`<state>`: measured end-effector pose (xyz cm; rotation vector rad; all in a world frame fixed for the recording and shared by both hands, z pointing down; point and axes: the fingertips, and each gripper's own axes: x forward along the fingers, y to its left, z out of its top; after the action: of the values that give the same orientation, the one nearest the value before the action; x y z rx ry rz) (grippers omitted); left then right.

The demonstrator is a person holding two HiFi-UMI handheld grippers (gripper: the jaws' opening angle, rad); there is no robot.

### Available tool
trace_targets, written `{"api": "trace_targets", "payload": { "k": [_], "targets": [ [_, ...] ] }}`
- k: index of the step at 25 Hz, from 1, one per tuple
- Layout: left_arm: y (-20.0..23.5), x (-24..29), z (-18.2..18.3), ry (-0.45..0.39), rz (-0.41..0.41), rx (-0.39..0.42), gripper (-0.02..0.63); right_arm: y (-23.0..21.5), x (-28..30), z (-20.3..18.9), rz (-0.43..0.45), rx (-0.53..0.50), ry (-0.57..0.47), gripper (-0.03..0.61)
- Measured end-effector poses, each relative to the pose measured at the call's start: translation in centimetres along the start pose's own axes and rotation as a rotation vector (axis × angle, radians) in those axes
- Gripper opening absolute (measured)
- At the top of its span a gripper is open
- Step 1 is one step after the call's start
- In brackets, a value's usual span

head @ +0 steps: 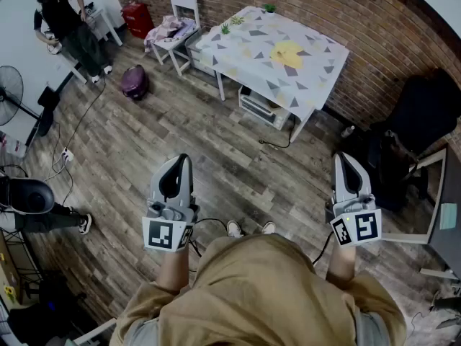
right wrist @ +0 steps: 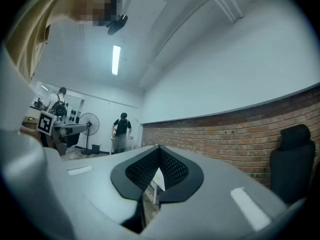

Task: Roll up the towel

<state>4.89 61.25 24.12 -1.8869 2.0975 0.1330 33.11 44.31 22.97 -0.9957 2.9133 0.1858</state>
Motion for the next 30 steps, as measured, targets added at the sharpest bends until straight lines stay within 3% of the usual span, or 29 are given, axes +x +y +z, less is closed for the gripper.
{"api": "trace_targets", "payload": {
  "k": [17,24,30],
  "targets": [
    [1.1,0.5,-0.5,0.010,0.026,0.006,0.057,0.4,2.0,-0.3,0.028,-0.004,0.012,0.005],
    [1.5,0.9,-0.5,0.001,0.029,0.010,0.057,-0.4,1.6,0.9,0.012,0.024,-0.050,0.005],
    [2.8,0.8,-0.5,-0.004,0.059,0.025,0.064,-2.0,1.5,0.8,-0.045,-0.020,-0.031,0.011]
  ]
}}
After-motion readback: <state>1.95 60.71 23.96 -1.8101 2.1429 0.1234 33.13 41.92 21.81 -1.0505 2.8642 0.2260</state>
